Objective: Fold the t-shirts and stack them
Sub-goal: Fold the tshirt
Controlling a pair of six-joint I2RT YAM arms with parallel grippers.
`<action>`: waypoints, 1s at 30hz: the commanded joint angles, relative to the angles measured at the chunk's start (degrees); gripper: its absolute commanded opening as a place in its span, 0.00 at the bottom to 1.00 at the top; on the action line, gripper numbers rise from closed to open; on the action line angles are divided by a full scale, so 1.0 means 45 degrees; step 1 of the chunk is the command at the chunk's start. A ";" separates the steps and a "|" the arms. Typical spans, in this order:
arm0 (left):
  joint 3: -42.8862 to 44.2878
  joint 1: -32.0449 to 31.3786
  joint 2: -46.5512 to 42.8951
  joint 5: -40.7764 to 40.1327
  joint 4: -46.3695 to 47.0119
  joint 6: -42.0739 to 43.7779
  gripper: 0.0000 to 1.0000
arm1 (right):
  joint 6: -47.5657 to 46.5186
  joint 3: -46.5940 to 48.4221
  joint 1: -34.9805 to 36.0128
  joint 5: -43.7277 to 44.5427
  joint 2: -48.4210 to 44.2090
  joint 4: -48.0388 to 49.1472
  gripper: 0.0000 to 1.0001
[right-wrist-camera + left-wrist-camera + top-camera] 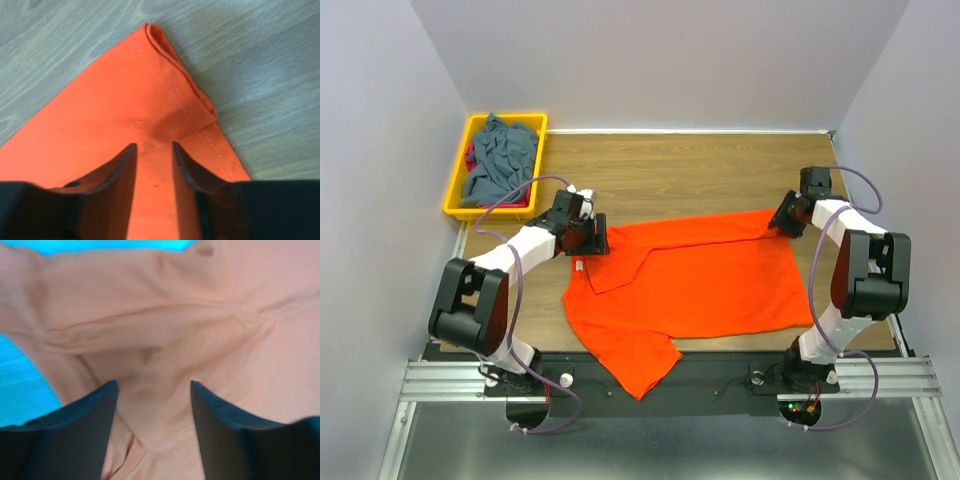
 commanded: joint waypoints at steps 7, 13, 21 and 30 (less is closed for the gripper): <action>0.0038 0.1164 -0.2073 -0.2278 0.0880 -0.1371 0.84 | -0.0165 0.0881 -0.0001 0.0907 -0.1183 0.0433 0.55; 0.0485 0.1341 -0.0668 -0.2336 0.1684 -0.1586 0.77 | -0.0070 0.1116 -0.0001 -0.0483 -0.0167 0.1429 0.48; 0.1676 0.1712 0.0973 -0.2571 0.1958 -0.1605 0.68 | -0.0069 0.1428 -0.0001 -0.0934 0.1181 0.2328 0.40; 0.2107 0.2122 0.2379 -0.3196 0.2212 -0.1586 0.35 | 0.0301 0.1292 -0.0215 -0.0076 0.2627 0.2875 0.32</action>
